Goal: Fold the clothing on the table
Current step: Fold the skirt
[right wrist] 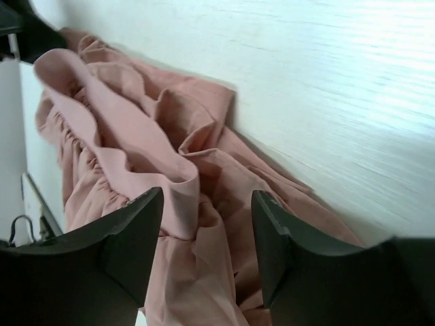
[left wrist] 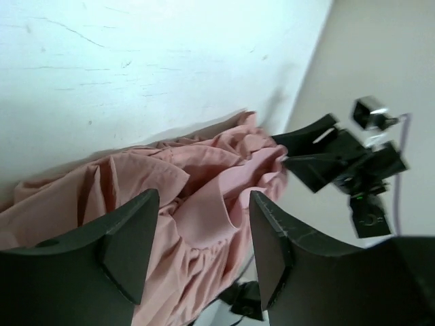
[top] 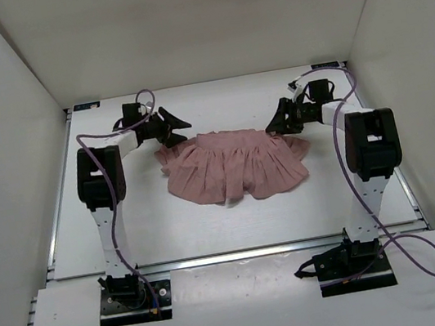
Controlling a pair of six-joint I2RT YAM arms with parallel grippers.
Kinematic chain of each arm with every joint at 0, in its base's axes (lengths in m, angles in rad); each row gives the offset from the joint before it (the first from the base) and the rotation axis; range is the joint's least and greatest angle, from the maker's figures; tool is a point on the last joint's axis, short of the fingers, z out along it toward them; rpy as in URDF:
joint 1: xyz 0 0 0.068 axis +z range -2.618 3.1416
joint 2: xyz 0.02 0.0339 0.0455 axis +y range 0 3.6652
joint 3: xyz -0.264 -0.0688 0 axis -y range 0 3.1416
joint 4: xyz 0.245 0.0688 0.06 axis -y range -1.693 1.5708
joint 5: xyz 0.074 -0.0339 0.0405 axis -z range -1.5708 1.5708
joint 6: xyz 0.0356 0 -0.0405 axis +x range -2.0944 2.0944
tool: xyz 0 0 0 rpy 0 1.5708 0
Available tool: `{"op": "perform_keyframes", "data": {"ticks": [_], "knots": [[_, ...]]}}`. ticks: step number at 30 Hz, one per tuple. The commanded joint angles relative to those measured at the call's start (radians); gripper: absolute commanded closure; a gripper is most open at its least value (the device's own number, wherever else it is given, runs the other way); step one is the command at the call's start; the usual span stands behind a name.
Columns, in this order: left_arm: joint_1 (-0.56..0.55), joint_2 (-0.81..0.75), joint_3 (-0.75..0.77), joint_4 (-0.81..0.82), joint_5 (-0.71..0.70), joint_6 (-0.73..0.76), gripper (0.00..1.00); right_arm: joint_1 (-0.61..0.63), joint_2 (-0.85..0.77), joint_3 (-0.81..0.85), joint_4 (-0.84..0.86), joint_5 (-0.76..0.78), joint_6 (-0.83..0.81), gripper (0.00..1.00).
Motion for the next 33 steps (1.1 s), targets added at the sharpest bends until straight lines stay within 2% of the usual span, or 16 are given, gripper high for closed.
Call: {"op": "perform_keyframes", "data": {"ticks": [1,5,9,11,14,19,27,33], "knots": [[0.021,-0.162,-0.082,0.315,0.047,-0.153,0.33,0.01,-0.061,0.055,-0.066,0.102,-0.052,0.46],[0.021,-0.285,-0.154,0.274,0.019,-0.075,0.33,-0.002,-0.176,0.014,-0.08,0.226,-0.024,0.3],[0.027,-0.368,-0.243,0.208,0.036,0.013,0.32,-0.051,-0.268,-0.044,-0.155,0.24,0.002,0.26],[0.022,-0.392,-0.262,0.139,0.047,0.056,0.33,-0.066,-0.316,-0.124,-0.166,0.225,0.025,0.23],[-0.007,-0.408,-0.36,0.157,0.081,0.079,0.33,-0.069,-0.394,-0.233,-0.141,0.222,0.049,0.15],[-0.074,-0.394,-0.496,0.252,0.087,0.047,0.35,-0.06,-0.492,-0.388,-0.066,0.251,0.141,0.12],[-0.116,-0.316,-0.563,0.275,0.058,0.057,0.35,-0.008,-0.454,-0.476,0.046,0.265,0.244,0.1],[-0.12,-0.293,-0.607,0.281,0.038,0.048,0.35,0.056,-0.333,-0.503,0.203,0.213,0.342,0.1]]}}
